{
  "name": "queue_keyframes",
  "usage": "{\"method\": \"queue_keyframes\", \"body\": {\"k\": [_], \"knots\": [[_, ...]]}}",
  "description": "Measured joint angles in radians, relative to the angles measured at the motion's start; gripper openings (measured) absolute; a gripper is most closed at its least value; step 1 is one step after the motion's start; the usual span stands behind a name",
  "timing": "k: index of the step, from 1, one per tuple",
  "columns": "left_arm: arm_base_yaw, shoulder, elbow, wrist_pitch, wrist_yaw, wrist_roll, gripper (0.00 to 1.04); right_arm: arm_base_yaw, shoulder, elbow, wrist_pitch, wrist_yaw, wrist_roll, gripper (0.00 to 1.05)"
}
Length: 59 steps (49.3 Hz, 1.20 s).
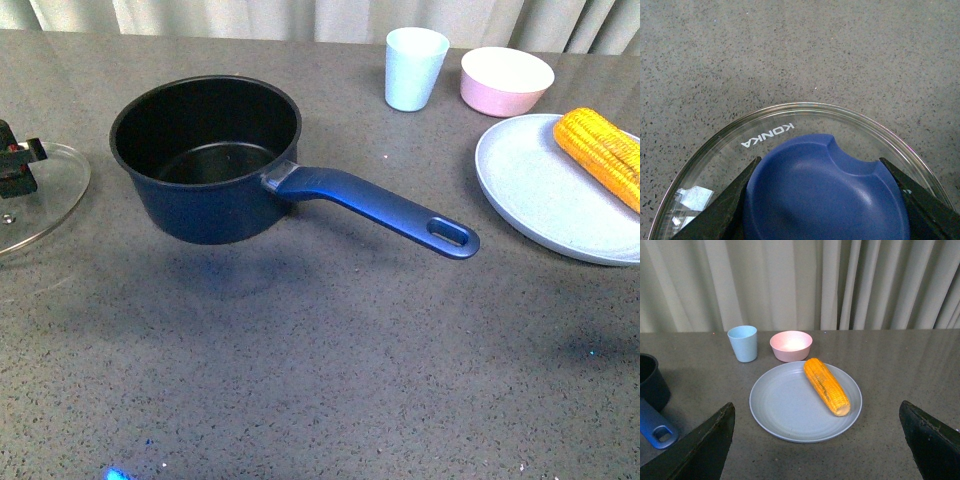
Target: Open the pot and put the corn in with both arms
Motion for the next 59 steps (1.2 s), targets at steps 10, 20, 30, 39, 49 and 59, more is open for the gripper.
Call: {"method": "queue_keyframes", "body": {"k": [10,20,30,39,49,59], "knots": [[0.000,0.037,0.000,0.031,0.005,-0.002,0.59,0.000,0.000,0.000,0.000,0.000,0.000,0.96],[-0.002,0.060,0.000,0.054,0.008,-0.002,0.59,0.000,0.000,0.000,0.000,0.000,0.000,0.96],[-0.013,0.079,0.000,0.080,0.002,-0.001,0.59,0.000,0.000,0.000,0.000,0.000,0.000,0.96],[-0.018,0.078,-0.019,0.095,0.014,-0.023,0.87,0.000,0.000,0.000,0.000,0.000,0.000,0.96],[-0.013,-0.038,-0.149,0.109,0.040,-0.048,0.96,0.000,0.000,0.000,0.000,0.000,0.000,0.96],[0.003,-0.325,-0.340,0.056,0.070,-0.062,0.96,0.000,0.000,0.000,0.000,0.000,0.000,0.96]]}}
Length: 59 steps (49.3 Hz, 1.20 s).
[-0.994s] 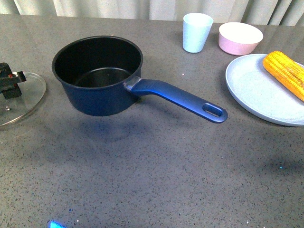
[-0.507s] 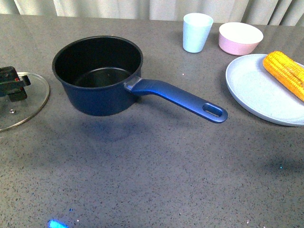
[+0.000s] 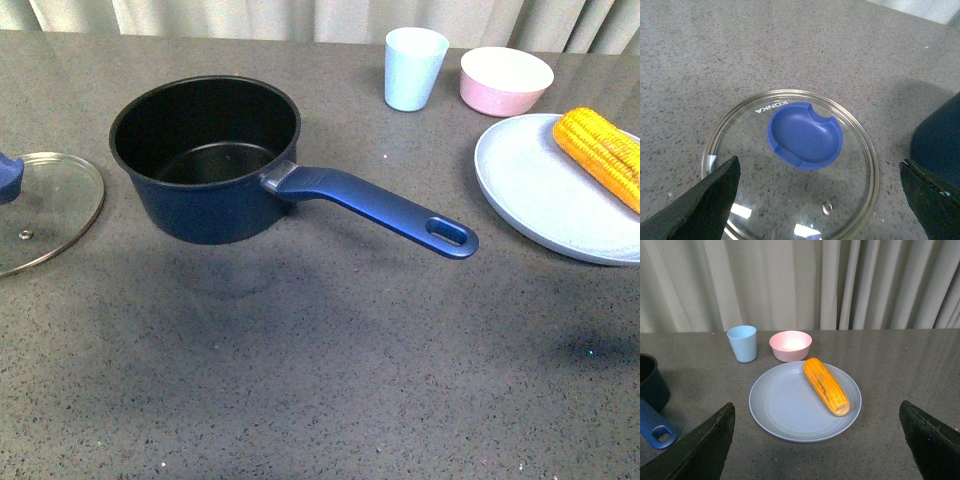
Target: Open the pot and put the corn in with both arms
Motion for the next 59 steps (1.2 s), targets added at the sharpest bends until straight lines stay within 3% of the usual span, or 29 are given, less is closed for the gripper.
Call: {"method": "queue_keyframes", "body": {"k": [10,13,15,22,25,27,35,59], "knots": [[0.007,-0.316,-0.083,-0.183,0.041,0.033,0.96,0.000,0.000,0.000,0.000,0.000,0.000,0.96],[0.012,-0.396,-0.162,-0.014,0.098,0.106,0.83,0.000,0.000,0.000,0.000,0.000,0.000,0.96],[0.008,-0.494,-0.213,0.002,0.101,0.141,0.74,0.000,0.000,0.000,0.000,0.000,0.000,0.96],[-0.007,-0.691,-0.284,-0.055,0.090,0.179,0.53,0.000,0.000,0.000,0.000,0.000,0.000,0.96],[-0.052,-0.757,-0.304,-0.098,0.024,0.186,0.40,0.000,0.000,0.000,0.000,0.001,0.000,0.96],[-0.075,-0.803,-0.319,-0.136,0.024,0.190,0.30,0.000,0.000,0.000,0.000,-0.001,0.000,0.96],[-0.080,-0.929,-0.343,-0.230,0.017,0.193,0.03,0.000,0.000,0.000,0.000,0.000,0.000,0.96],[-0.081,-1.241,-0.368,-0.505,0.017,0.197,0.02,0.000,0.000,0.000,0.000,0.000,0.000,0.96]]}}
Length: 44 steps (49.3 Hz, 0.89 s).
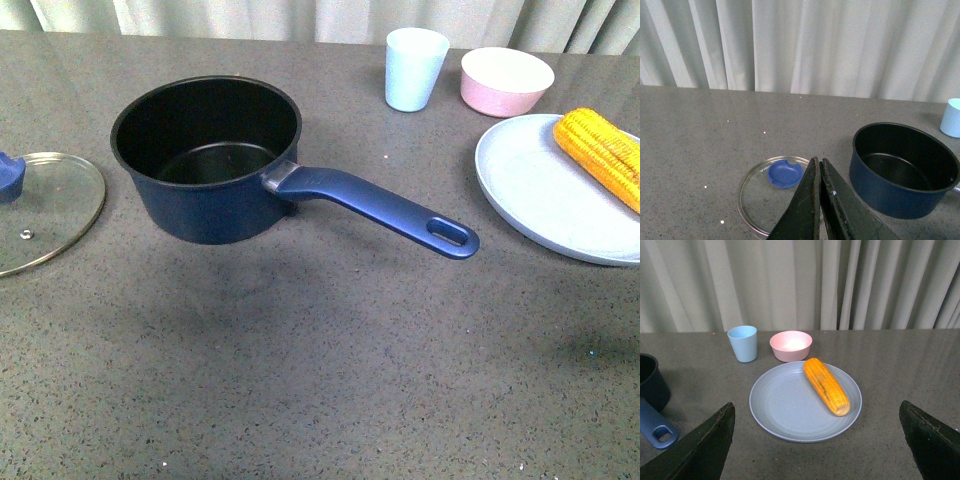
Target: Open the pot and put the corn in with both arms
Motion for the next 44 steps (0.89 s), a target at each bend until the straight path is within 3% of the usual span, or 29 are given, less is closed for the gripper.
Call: {"method": "queue_keyframes", "body": {"k": [26,44], "knots": [[0.000,-0.277,0.000,-0.264,0.000,0.000,0.02,0.000,0.000,0.000,0.000,0.000,0.000,0.96],[0.000,-0.378,0.000,-0.364,0.000,0.000,0.02,0.000,0.000,0.000,0.000,0.000,0.000,0.96]]}}
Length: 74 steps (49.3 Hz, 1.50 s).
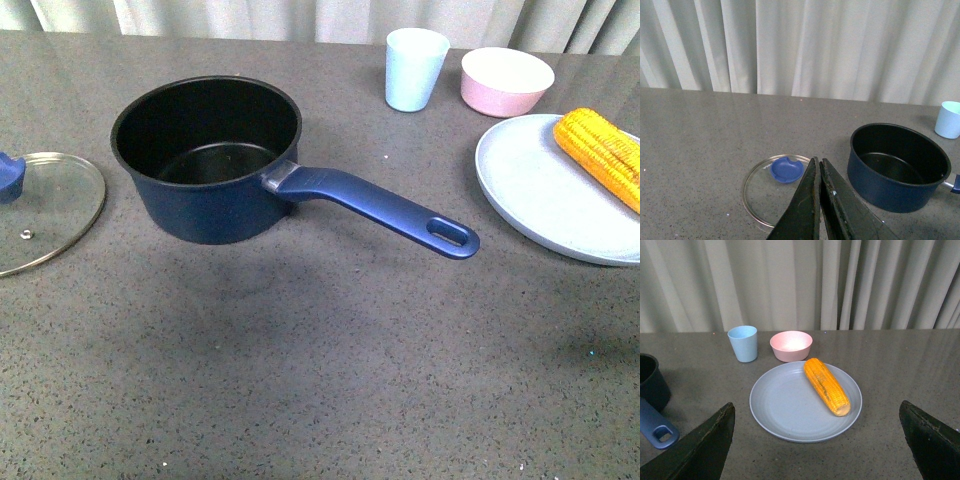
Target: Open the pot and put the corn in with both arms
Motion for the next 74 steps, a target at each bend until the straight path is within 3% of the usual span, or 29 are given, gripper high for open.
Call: {"method": "queue_keyframes", "body": {"k": [4,9,27,32,58,68,74], "knots": [[0.000,-0.023,0.000,-0.024,0.000,0.000,0.02,0.000,0.000,0.000,0.000,0.000,0.000,0.96],[0.000,-0.141,0.000,-0.173,0.000,0.000,0.02,0.000,0.000,0.000,0.000,0.000,0.000,0.96],[0.000,-0.175,0.000,-0.192,0.000,0.000,0.02,0.000,0.000,0.000,0.000,0.000,0.000,0.96],[0.000,-0.175,0.000,-0.192,0.000,0.000,0.21,0.000,0.000,0.000,0.000,0.000,0.000,0.96],[0.000,-0.175,0.000,-0.192,0.000,0.000,0.96,0.000,0.000,0.000,0.000,0.000,0.000,0.96],[0.000,-0.175,0.000,-0.192,0.000,0.002,0.96,-0.003,0.008,0.004,-0.010,-0.015,0.011,0.96],[0.000,-0.175,0.000,-0.192,0.000,0.002,0.96,-0.095,0.245,0.158,-0.371,-0.266,0.149,0.96]]}}
